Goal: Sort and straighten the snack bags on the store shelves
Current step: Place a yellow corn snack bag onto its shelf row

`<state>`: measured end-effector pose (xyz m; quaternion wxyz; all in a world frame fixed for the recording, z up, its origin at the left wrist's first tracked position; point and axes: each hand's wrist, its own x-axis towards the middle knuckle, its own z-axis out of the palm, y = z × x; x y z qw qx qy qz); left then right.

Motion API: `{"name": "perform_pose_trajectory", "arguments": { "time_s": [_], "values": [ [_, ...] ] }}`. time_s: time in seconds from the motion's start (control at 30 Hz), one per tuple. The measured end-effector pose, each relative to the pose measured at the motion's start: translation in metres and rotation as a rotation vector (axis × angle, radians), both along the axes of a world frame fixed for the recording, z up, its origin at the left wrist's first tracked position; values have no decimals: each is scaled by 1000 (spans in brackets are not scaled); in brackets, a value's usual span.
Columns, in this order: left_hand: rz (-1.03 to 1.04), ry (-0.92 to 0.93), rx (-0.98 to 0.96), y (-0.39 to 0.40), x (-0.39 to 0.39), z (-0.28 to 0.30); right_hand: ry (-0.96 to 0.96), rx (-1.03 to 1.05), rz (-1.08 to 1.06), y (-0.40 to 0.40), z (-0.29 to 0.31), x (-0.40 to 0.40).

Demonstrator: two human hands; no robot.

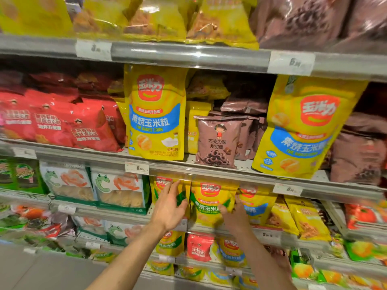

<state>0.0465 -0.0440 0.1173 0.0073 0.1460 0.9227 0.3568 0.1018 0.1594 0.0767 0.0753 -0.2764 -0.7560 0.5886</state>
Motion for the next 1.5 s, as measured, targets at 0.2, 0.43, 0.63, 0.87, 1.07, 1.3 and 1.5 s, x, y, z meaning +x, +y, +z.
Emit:
{"name": "perform_pose_trajectory", "arguments": {
  "time_s": [0.2, 0.43, 0.63, 0.87, 1.07, 1.3, 1.5],
  "values": [
    [99, -22, 156, -15, 38, 26, 13, -53, 73, 6, 18, 28],
    [191, 82, 347, -44, 25, 80, 88, -12, 121, -3, 89, 19],
    [150, 213, 377, -83, -26, 132, 232, 111, 207, -39, 171, -6],
    [78, 209, 286, -110, -85, 161, 326, 326, 180, -99, 219, -80],
    [56, 89, 345, -110, -110, 154, 314, 300, 160, -125, 213, -107],
    [121, 100, 348, -110, -111, 145, 344, 119, 68, -130, 203, -115],
    [134, 102, 394, -109, -112, 144, 432, 8, 127, -125, 199, -122]
  ]
}}
